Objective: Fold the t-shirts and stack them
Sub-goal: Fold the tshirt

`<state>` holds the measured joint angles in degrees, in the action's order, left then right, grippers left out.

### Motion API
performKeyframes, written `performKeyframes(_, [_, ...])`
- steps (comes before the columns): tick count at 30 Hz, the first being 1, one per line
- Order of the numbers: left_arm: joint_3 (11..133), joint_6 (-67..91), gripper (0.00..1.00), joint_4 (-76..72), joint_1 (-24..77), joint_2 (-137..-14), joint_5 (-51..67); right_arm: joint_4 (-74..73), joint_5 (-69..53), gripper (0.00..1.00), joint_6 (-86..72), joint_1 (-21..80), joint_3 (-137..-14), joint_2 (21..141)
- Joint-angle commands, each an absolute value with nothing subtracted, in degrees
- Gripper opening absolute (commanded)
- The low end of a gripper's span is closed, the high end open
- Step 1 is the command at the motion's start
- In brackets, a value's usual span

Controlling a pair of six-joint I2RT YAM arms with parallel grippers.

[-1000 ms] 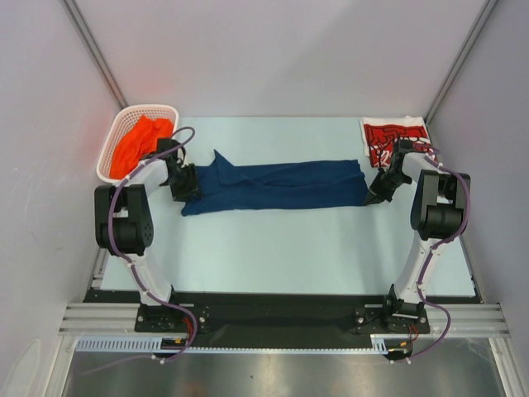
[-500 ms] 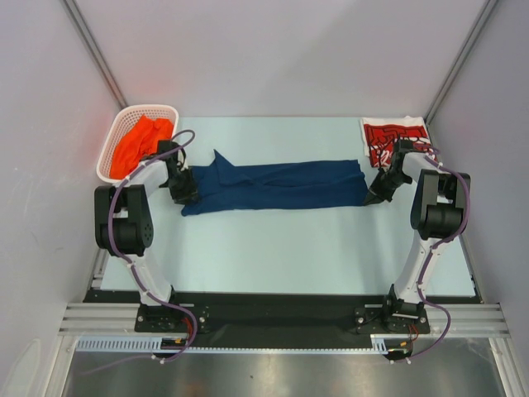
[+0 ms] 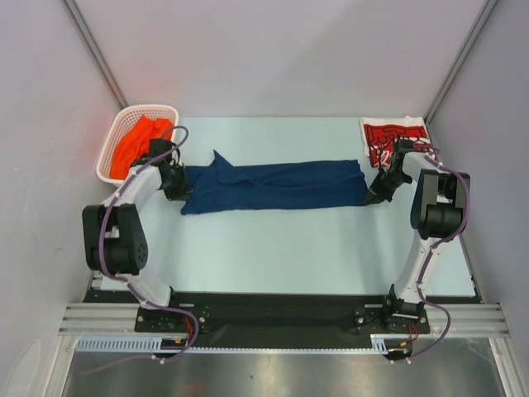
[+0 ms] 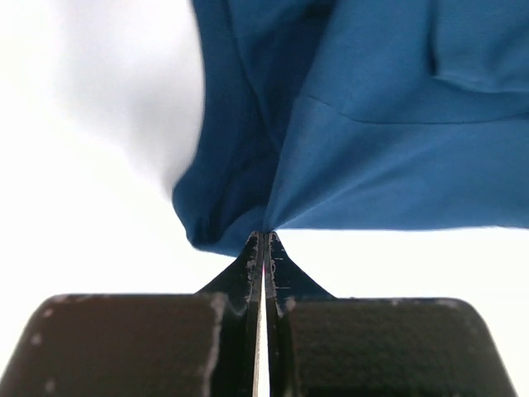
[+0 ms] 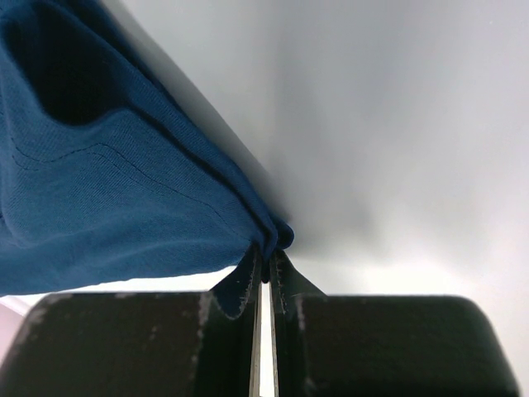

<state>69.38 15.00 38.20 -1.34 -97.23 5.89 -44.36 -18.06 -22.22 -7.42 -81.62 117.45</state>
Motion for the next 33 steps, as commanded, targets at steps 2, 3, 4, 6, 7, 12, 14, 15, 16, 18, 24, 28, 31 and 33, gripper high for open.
performKeyframes(2, [65.8,17.5,0.00,36.0,-1.1,-89.4,8.2,-42.9,-14.5,0.00,-21.6,-7.4,-81.5,120.0])
performKeyframes(3, [64.5,18.1,0.00,35.6,-1.1,-88.9,8.9,-43.0,-14.2,0.00,-21.6,-7.4,-81.5,119.9])
performKeyframes(4, [63.8,18.4,0.00,35.6,-1.1,-88.6,9.5,-42.9,-14.2,0.00,-21.6,-7.5,-81.3,120.0])
performKeyframes(6, [61.8,19.2,0.00,35.7,-1.1,-87.6,10.4,-43.1,-14.1,0.00,-21.7,-7.6,-81.3,120.0])
performKeyframes(7, [61.0,19.3,0.00,35.9,-1.1,-87.2,10.5,-43.1,-14.1,0.00,-21.6,-7.6,-81.2,120.0])
performKeyframes(12, [55.4,20.2,0.00,35.5,-1.1,-84.2,8.9,-43.3,-13.2,0.00,-21.7,-7.6,-81.1,120.0])
performKeyframes(14, [54.7,20.4,0.01,35.3,-1.1,-84.5,7.6,-43.2,-12.9,0.00,-21.8,-7.6,-80.9,120.0])
performKeyframes(15, [54.8,20.3,0.00,35.4,-1.1,-85.2,7.0,-43.2,-12.7,0.00,-21.8,-7.6,-80.9,119.9])
performKeyframes(16, [55.0,20.1,0.00,35.7,-1.2,-85.8,6.2,-43.3,-12.3,0.00,-21.8,-7.6,-80.8,119.6])
performKeyframes(18, [56.2,19.4,0.00,35.9,-1.5,-87.7,4.0,-43.1,-11.5,0.00,-22.0,-7.7,-80.1,119.3])
performKeyframes(24, [59.3,17.3,0.00,35.9,-4.4,-90.8,0.7,-43.8,-9.8,0.00,-21.7,-8.3,-80.5,118.5])
performKeyframes(28, [62.5,15.5,0.00,38.2,-5.3,-94.2,0.2,-45.2,-7.2,0.00,-21.4,-8.3,-79.8,117.1])
performKeyframes(31, [62.2,14.8,0.00,38.1,-5.4,-95.2,0.2,-45.8,-5.4,0.00,-21.2,-8.0,-79.3,116.0])
performKeyframes(33, [62.1,14.8,0.00,37.9,-5.5,-95.6,0.2,-45.9,-4.4,0.00,-21.2,-7.6,-78.5,115.1])
